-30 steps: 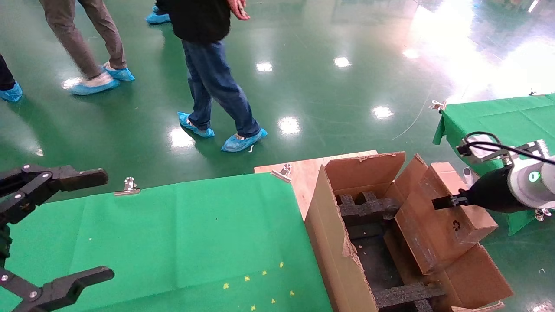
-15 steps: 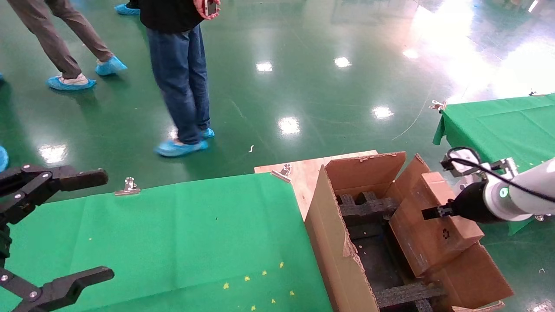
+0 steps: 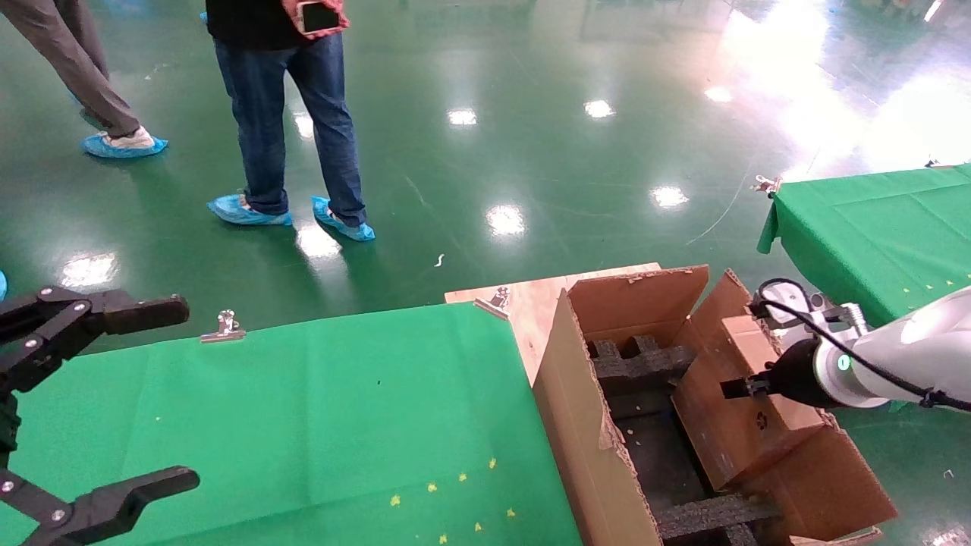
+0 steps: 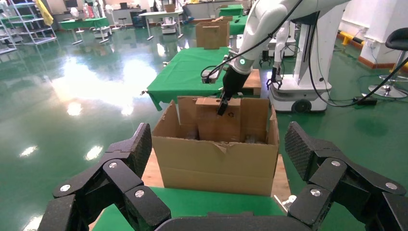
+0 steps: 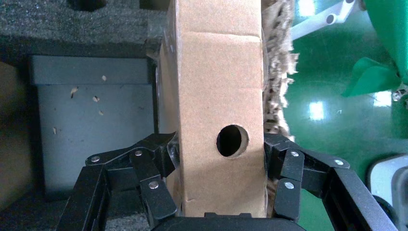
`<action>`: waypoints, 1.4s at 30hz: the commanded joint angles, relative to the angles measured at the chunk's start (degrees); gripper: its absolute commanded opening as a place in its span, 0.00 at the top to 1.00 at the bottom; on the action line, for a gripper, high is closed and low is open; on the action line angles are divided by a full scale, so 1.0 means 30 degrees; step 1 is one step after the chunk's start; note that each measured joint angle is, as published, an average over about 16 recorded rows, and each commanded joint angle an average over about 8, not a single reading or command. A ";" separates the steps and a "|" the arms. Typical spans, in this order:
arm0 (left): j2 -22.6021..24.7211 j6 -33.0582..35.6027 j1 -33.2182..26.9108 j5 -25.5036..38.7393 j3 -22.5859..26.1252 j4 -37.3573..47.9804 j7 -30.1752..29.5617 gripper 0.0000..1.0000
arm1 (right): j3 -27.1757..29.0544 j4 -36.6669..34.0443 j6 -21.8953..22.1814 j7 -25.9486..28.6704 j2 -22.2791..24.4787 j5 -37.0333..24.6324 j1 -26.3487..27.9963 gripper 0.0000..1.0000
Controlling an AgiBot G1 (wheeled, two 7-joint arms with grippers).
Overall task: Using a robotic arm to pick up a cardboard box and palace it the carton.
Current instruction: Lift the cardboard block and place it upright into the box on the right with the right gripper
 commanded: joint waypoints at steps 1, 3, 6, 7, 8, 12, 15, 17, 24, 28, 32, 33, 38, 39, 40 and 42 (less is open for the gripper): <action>-0.0001 -0.0001 0.0000 -0.0001 0.0001 0.0000 0.0001 0.00 | -0.0054 -0.0021 0.0129 0.0208 -0.0111 -0.0094 -0.0180 1.00; -0.0001 -0.0001 -0.0001 -0.0002 0.0003 0.0000 0.0001 0.00 | -0.0130 -0.0069 0.0303 0.0378 -0.0207 -0.0181 -0.0413 1.00; -0.0002 -0.0002 -0.0001 -0.0003 0.0005 0.0000 0.0002 0.00 | -0.0250 -0.0192 0.0667 0.0634 -0.0335 -0.0380 -0.0805 1.00; -0.0002 -0.0002 -0.0001 -0.0004 0.0005 0.0000 0.0003 0.00 | -0.0294 -0.0254 0.0800 0.0711 -0.0383 -0.0455 -0.0943 1.00; -0.0002 -0.0003 -0.0001 -0.0004 0.0006 0.0000 0.0003 0.00 | -0.0340 -0.0334 0.0940 0.0784 -0.0440 -0.0541 -0.1086 1.00; -0.0003 -0.0004 -0.0002 -0.0006 0.0009 0.0000 0.0004 0.00 | -0.0508 -0.0836 0.1458 0.1037 -0.0769 -0.0840 -0.1615 1.00; -0.0004 -0.0004 -0.0002 -0.0007 0.0011 0.0000 0.0005 0.00 | -0.0637 -0.1440 0.1822 0.1066 -0.1174 -0.0932 -0.1993 1.00; -0.0005 -0.0005 -0.0003 -0.0008 0.0012 0.0000 0.0006 0.00 | -0.0724 -0.1931 0.2062 0.0978 -0.1480 -0.0879 -0.2238 1.00; -0.0007 -0.0007 -0.0004 -0.0011 0.0016 0.0000 0.0008 0.00 | -0.1014 -0.3964 0.2938 0.0143 -0.2566 -0.0239 -0.3070 1.00; -0.0008 -0.0008 -0.0004 -0.0013 0.0019 0.0000 0.0009 0.00 | -0.1111 -0.5218 0.3469 -0.0549 -0.3159 0.0267 -0.3442 1.00; -0.0009 -0.0009 -0.0005 -0.0015 0.0022 0.0000 0.0011 0.00 | -0.1159 -0.6296 0.3851 -0.1359 -0.3692 0.0885 -0.3691 1.00; -0.0009 -0.0009 -0.0005 -0.0015 0.0022 0.0000 0.0011 0.00 | -0.1166 -0.6492 0.3916 -0.1592 -0.3798 0.1058 -0.3731 1.00; -0.0010 -0.0012 -0.0003 -0.0018 0.0024 0.0002 0.0013 0.00 | -0.1178 -0.7079 0.4163 -0.2466 -0.4096 0.1674 -0.3872 0.43; -0.0011 -0.0012 -0.0003 -0.0019 0.0024 0.0003 0.0013 0.00 | -0.1179 -0.7145 0.4210 -0.2587 -0.4121 0.1757 -0.3890 0.30; -0.0011 -0.0013 -0.0002 -0.0020 0.0024 0.0003 0.0013 0.00 | -0.1181 -0.7191 0.4254 -0.2669 -0.4139 0.1808 -0.3908 0.18; -0.0011 -0.0013 -0.0001 -0.0020 0.0023 0.0004 0.0014 0.00 | -0.1184 -0.7230 0.4290 -0.2732 -0.4149 0.1842 -0.3923 0.00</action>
